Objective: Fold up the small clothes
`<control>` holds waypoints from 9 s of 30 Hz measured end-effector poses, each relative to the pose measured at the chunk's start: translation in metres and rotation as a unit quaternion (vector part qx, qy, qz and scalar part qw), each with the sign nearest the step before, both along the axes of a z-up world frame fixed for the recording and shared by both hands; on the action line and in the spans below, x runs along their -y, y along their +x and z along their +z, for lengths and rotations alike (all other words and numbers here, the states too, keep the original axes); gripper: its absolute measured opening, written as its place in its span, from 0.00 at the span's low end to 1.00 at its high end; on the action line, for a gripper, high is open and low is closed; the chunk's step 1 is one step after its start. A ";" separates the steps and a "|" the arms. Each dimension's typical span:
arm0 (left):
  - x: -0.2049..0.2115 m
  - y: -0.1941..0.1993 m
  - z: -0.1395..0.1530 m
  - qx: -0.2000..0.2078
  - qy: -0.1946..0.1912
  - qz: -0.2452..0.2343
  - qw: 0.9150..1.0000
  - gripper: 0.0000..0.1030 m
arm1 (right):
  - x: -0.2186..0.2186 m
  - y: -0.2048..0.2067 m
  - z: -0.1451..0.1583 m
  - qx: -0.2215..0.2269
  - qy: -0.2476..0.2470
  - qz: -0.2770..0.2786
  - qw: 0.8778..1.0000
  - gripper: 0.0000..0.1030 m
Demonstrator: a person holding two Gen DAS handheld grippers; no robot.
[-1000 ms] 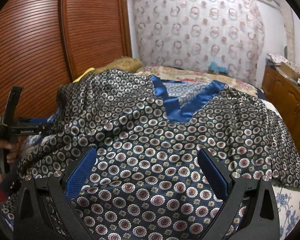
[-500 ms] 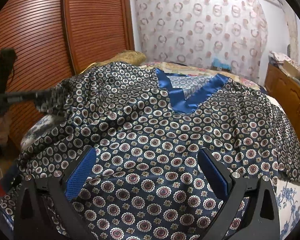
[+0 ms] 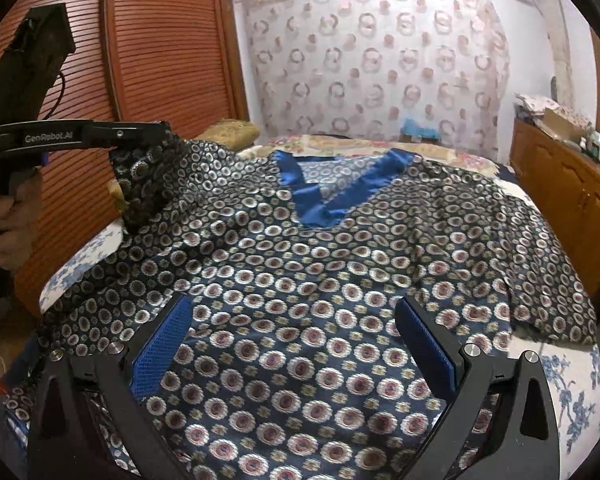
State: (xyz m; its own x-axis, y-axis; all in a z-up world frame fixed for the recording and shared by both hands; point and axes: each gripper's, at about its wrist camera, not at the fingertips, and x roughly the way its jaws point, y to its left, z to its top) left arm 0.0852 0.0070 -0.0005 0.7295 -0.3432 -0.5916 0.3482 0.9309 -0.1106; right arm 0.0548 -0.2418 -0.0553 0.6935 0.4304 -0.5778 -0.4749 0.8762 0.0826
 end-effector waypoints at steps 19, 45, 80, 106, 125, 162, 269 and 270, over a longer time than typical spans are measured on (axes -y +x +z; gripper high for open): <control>-0.096 -0.034 -0.062 -0.057 0.021 0.117 0.991 0.58 | -0.021 0.017 0.017 0.024 -0.027 0.034 0.999 1.00; -0.176 -0.070 -0.092 -0.006 0.028 0.244 0.969 0.58 | -0.244 0.093 -0.003 -0.035 -0.097 0.272 0.957 0.73; -0.125 -0.040 -0.091 -0.014 0.008 0.187 0.982 0.58 | -0.171 0.161 0.042 -0.019 -0.074 0.142 0.987 0.06; -0.107 0.033 -0.122 -0.124 -0.008 0.113 0.986 0.10 | -0.006 0.078 0.003 -0.034 -0.086 0.080 0.993 0.47; -0.139 0.021 -0.078 -0.078 0.019 0.163 0.983 0.04 | 0.056 0.071 -0.017 -0.057 -0.068 0.035 0.995 0.47; 0.092 0.061 -0.096 -0.102 0.069 -0.060 0.991 0.60 | 0.227 0.084 -0.025 -0.086 -0.050 -0.146 0.984 0.54; -0.054 0.101 -0.053 -0.027 0.031 0.086 0.995 0.94 | 0.053 0.249 0.007 -0.067 -0.039 0.049 0.996 0.31; -0.056 0.103 -0.052 -0.026 0.034 0.087 0.995 0.93 | 0.056 0.250 0.007 -0.062 -0.046 0.046 0.996 0.36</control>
State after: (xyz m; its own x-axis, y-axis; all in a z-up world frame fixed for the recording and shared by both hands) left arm 0.1882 0.0632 -0.0525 0.7416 -0.1729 -0.6481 0.1771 0.9824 -0.0595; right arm 0.3049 -0.2974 -0.0481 0.5743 0.4305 -0.6963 -0.5447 0.8359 0.0676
